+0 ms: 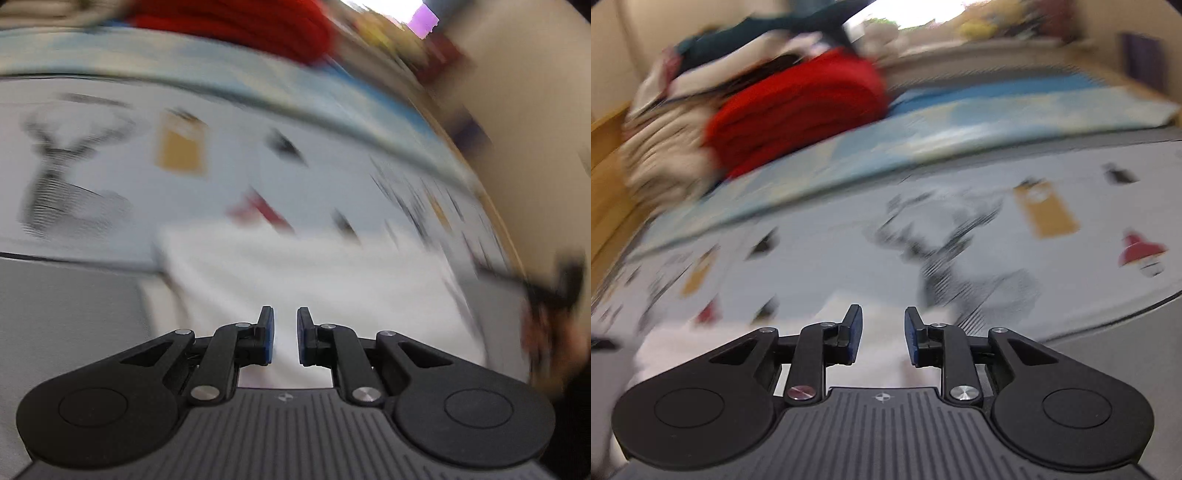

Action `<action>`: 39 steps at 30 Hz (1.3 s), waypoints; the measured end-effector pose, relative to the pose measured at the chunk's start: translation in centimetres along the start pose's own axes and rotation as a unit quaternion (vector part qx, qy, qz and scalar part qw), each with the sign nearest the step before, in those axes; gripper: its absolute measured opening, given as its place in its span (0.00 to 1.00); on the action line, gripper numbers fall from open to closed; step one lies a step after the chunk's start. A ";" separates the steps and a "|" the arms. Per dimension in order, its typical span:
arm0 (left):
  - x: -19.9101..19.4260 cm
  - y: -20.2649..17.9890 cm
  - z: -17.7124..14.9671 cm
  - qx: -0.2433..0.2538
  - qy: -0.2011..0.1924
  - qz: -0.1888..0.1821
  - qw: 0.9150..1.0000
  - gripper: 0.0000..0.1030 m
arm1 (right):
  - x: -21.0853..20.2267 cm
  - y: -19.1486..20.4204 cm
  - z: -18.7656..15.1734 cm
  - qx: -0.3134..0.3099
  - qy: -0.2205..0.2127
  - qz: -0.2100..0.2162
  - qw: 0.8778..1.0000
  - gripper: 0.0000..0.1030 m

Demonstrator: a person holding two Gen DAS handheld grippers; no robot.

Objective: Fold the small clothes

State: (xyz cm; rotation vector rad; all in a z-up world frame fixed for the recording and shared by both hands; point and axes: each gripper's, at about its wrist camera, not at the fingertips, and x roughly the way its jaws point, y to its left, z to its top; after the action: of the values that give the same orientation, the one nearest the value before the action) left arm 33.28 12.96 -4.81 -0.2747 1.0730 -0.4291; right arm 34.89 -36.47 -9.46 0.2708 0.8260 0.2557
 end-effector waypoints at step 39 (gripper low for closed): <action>2.8 -5.8 -2.6 0.158 0.066 0.145 0.975 0.21 | -2.2 3.0 -6.9 -0.190 0.193 -0.106 0.957 0.31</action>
State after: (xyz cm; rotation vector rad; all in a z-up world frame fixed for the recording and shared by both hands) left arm 30.96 6.53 -5.75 0.1945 1.1348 -0.3516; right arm 27.92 -33.40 -11.44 -0.2382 1.1622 0.2639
